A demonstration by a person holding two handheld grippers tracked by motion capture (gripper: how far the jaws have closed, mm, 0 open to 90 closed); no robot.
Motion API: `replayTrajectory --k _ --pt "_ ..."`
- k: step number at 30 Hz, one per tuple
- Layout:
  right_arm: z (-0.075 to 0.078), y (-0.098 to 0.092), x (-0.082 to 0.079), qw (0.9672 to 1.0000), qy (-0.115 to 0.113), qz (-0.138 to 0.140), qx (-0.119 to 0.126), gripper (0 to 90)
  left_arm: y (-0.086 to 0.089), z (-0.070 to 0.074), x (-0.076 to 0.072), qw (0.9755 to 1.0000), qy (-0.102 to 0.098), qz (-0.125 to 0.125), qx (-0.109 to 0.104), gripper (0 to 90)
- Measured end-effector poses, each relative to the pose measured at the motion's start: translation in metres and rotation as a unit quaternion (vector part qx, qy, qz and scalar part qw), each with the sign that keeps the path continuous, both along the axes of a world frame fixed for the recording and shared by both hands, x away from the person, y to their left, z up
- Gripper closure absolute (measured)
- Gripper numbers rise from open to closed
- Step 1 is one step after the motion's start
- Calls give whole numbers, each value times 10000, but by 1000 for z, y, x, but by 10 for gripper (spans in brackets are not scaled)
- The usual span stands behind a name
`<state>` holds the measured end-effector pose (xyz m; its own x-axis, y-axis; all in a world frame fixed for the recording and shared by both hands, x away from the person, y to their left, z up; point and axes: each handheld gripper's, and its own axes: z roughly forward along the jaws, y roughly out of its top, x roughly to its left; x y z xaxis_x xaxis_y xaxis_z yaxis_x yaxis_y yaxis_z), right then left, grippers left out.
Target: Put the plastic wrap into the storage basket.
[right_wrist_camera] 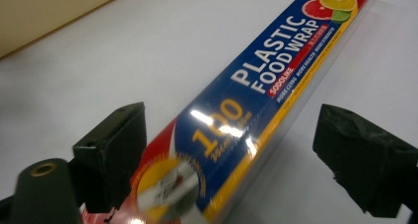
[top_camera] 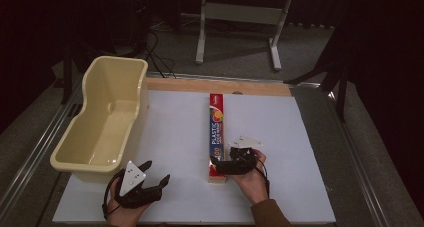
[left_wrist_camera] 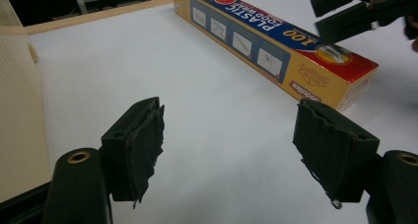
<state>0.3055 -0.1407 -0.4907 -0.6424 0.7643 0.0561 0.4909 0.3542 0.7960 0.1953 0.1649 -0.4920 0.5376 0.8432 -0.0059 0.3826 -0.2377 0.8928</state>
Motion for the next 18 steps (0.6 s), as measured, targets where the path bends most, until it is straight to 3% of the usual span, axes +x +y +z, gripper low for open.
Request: replayTrajectory --k 10,15,18 --pt "-16 25 5 9991 240 -277 -234 83 1 1 -1 10000 -29 12 -30 271" --pt "-20 29 8 9972 349 -443 -489 80 0 1 -1 10000 -19 -1 -34 272" --pt "-20 28 11 9961 603 -441 -476 80 1 1 -2 10000 -23 -17 -33 272"
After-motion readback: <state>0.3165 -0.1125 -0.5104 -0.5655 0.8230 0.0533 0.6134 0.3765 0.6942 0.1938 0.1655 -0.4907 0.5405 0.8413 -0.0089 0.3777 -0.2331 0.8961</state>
